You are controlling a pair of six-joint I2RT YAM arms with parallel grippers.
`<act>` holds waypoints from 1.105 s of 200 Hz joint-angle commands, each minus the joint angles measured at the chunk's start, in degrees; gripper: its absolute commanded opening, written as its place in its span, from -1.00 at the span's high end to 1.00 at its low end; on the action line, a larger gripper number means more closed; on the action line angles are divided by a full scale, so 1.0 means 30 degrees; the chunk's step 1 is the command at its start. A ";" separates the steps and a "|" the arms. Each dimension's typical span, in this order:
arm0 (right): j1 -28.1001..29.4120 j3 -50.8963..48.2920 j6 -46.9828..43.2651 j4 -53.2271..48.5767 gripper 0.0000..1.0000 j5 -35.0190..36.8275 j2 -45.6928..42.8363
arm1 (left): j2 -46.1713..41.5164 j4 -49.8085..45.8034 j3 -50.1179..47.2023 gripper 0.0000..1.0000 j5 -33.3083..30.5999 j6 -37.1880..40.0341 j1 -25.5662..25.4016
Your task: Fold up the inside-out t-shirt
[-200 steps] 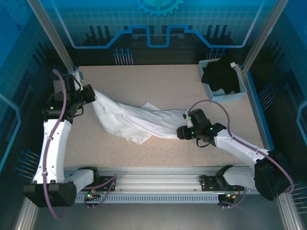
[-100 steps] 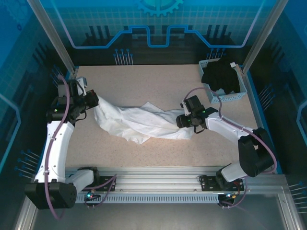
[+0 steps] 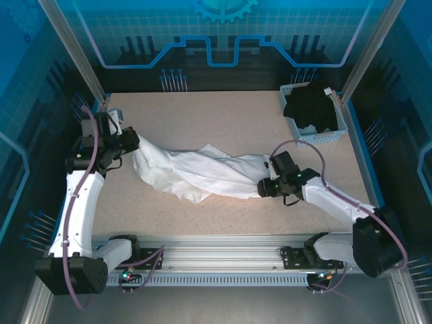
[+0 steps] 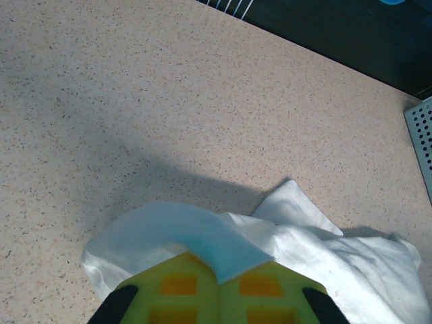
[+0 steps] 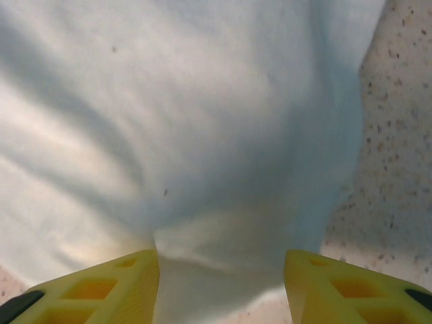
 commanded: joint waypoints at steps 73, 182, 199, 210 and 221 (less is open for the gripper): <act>-0.2616 -0.1759 0.1798 0.0075 -0.12 -0.3372 -0.2552 | -0.0663 0.0756 -0.0274 1.00 0.0918 -0.0089 0.0183; -0.5657 -0.3703 0.2866 0.4283 -0.11 -0.8162 0.0052 | -0.0573 0.0889 -0.0354 1.00 0.1335 -0.0117 0.0183; -0.5655 -0.3946 0.2929 0.4367 -0.11 -0.8204 0.0239 | -0.0575 0.0888 -0.0354 1.00 0.1313 -0.0092 0.0183; -0.5663 -0.4093 0.2886 0.4156 -0.11 -0.7974 -0.0014 | -0.0583 0.0894 -0.0354 1.00 0.1327 -0.0089 0.0183; -0.5673 -0.4259 0.2864 0.3906 -0.12 -0.7655 -0.0555 | -0.0614 0.0933 -0.0383 1.00 0.1356 -0.0112 0.0179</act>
